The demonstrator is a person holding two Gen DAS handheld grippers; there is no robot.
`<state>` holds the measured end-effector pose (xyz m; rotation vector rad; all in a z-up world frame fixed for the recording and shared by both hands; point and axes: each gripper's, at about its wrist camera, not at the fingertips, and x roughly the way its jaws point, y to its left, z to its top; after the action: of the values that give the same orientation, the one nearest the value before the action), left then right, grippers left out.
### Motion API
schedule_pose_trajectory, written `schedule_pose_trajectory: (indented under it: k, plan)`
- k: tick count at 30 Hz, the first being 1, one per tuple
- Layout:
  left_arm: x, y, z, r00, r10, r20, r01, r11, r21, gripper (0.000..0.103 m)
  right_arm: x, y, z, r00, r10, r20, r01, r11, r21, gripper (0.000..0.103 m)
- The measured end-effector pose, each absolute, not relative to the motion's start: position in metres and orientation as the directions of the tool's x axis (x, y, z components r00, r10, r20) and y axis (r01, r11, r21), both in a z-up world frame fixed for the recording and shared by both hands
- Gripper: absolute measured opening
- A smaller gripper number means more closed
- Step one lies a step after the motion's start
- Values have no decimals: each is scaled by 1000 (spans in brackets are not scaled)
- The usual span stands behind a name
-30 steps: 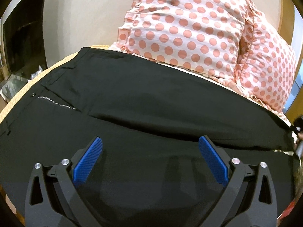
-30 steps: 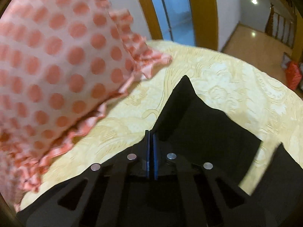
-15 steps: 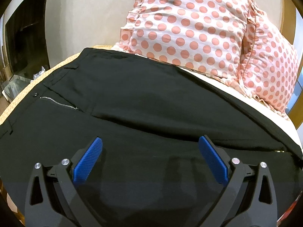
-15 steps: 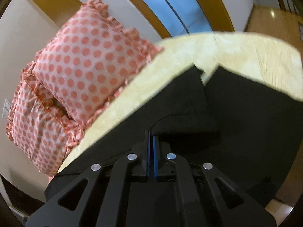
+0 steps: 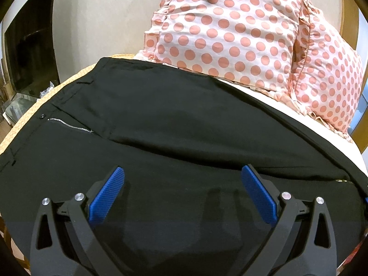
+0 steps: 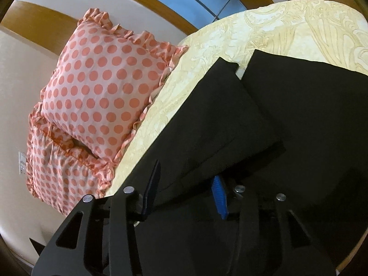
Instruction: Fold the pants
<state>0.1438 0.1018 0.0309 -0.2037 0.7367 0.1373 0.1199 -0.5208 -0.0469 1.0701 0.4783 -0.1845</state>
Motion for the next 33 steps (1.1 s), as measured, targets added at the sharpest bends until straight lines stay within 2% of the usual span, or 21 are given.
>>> schedule_pose_trajectory:
  k: [1,2,4,9,11,13,17,24,25,26,28,33]
  plan:
    - [144,102,31,732,51,-679,-197,970,-139,101,122,-522,-49,884,85,-459,371,469,801,33]
    - [144,104,30,734,48,-678,-200,968,-148,101,125,-523,-52,886,94,-455,366,461,809,18]
    - [144,106,30,738,29,-674,-192,967,-168,101,127,-525,-55,889,113,-443,353,446,823,4]
    - [134,117,35,772,-9,-635,-174,959,-225,101,95,-532,-37,947,144,-288,204,425,882,3]
    - [132,119,42,773,16,-635,-178,965,-193,101,74,-539,-30,966,150,-209,135,396,908,3]
    - [131,125,56,773,36,-633,-175,972,-159,101,58,-545,-27,973,147,-177,108,389,915,3]
    - [139,144,89,804,58,-592,-176,974,-144,101,47,-551,-38,966,148,-212,141,387,911,3]
    - [238,176,113,730,53,-682,-248,950,-191,101,49,-561,-66,956,162,-243,184,311,932,3]
    - [262,180,109,702,42,-711,-260,944,-201,99,49,-560,-66,956,160,-247,186,320,929,3]
    - [276,184,105,683,37,-730,-272,940,-206,90,50,-560,-66,955,159,-250,188,328,926,3]
    - [315,195,90,627,20,-779,-318,919,-232,83,52,-560,-67,953,161,-257,193,333,923,3]
    - [367,221,48,535,-66,-842,-457,816,-354,69,58,-562,-70,944,171,-283,211,347,914,3]
